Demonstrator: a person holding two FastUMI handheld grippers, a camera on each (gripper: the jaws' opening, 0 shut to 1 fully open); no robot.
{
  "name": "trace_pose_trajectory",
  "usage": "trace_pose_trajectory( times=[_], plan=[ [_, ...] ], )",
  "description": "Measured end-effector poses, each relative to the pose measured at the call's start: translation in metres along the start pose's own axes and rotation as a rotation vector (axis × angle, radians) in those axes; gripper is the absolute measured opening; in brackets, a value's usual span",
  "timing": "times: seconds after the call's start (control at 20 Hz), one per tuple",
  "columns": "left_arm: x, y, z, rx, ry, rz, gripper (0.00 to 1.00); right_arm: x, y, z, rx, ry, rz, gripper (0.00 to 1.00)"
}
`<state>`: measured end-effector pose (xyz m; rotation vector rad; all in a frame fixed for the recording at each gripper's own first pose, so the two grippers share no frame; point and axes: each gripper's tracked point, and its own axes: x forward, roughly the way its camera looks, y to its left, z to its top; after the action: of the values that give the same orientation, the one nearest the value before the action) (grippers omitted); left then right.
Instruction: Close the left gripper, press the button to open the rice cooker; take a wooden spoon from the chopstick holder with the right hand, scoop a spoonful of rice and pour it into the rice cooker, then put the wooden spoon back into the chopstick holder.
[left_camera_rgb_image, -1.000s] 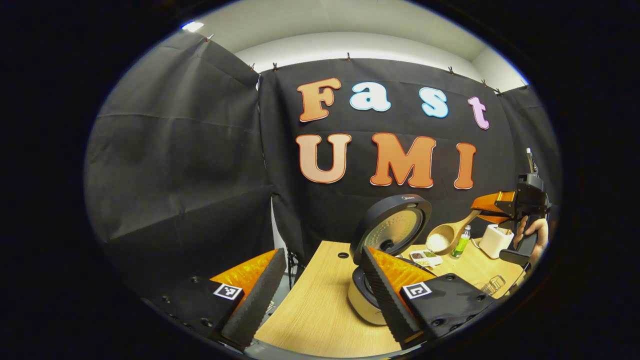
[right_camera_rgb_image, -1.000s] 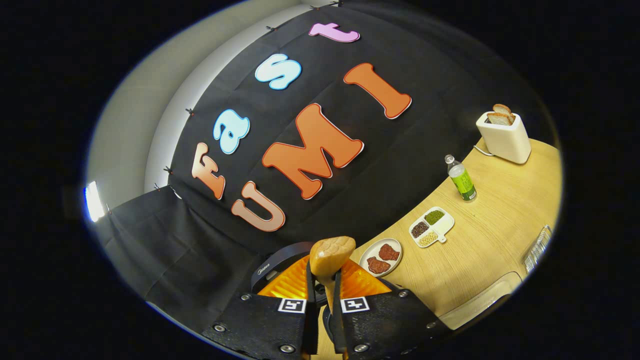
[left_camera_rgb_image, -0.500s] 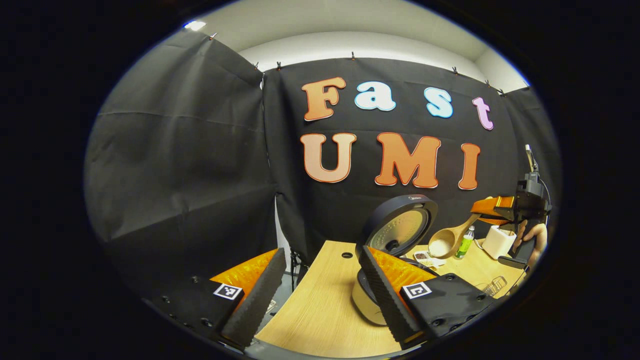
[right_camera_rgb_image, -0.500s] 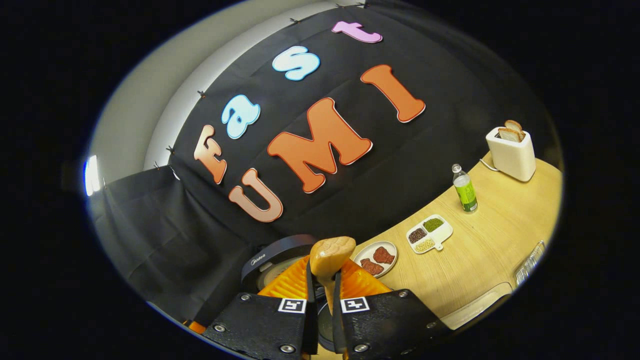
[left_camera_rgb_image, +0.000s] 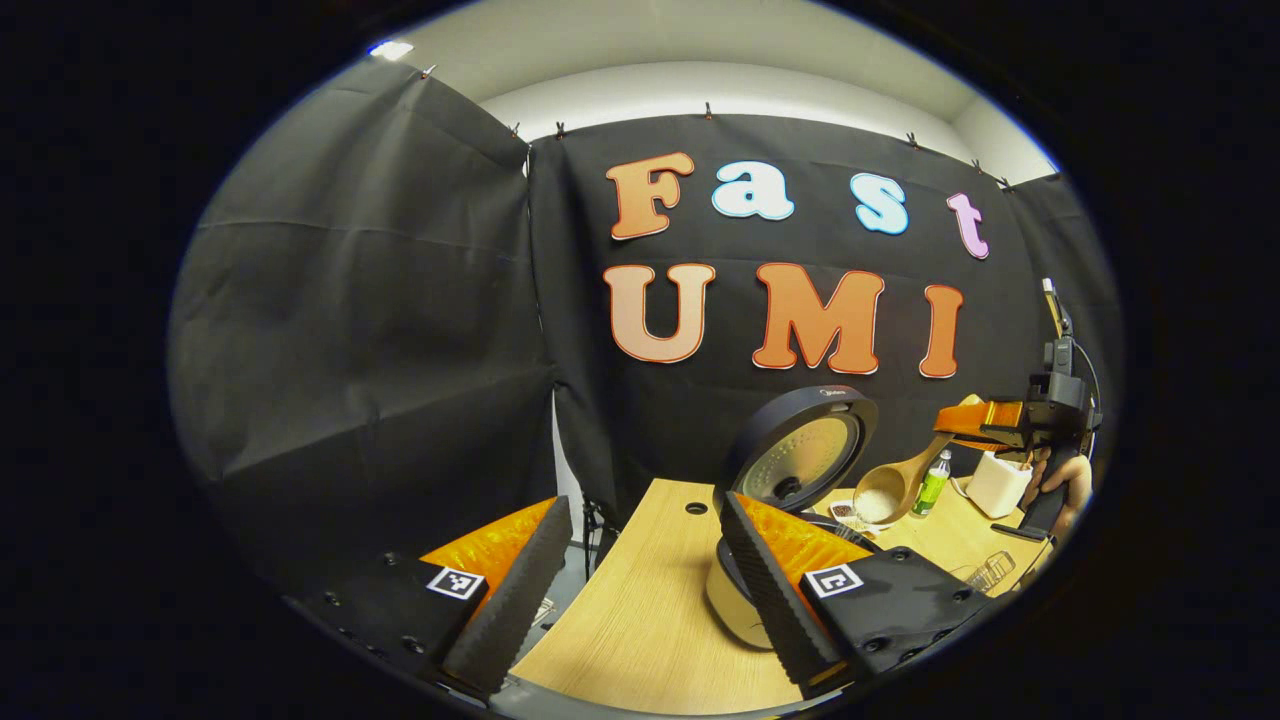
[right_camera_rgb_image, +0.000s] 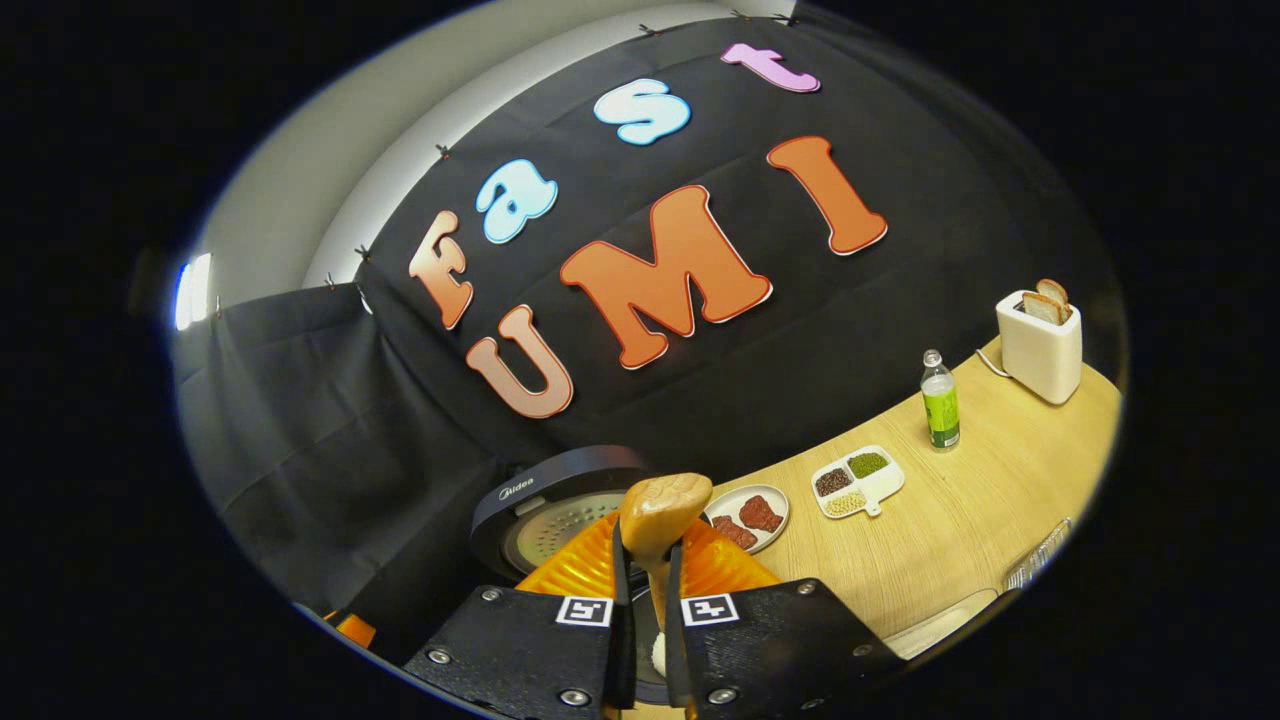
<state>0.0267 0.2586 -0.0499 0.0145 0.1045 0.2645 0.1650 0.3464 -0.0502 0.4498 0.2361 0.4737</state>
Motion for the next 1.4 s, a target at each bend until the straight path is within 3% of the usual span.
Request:
trace_pose_trajectory(
  times=[0.35,0.95,1.25,1.4],
  plan=[
    [-0.001,-0.001,0.000,0.016,0.002,-0.004,0.97,0.000,0.009,-0.008,-0.129,-0.008,0.003,0.11],
    [0.003,0.002,-0.008,0.003,0.016,-0.009,0.98,0.000,0.045,-0.028,-0.500,-0.021,0.068,0.11],
    [0.002,0.009,-0.009,0.017,0.016,0.007,0.98,0.002,0.052,-0.040,-0.624,-0.020,0.074,0.11],
    [0.002,0.008,-0.013,0.001,0.028,0.005,0.97,0.002,0.050,-0.041,-0.622,-0.018,0.087,0.11]
  ],
)
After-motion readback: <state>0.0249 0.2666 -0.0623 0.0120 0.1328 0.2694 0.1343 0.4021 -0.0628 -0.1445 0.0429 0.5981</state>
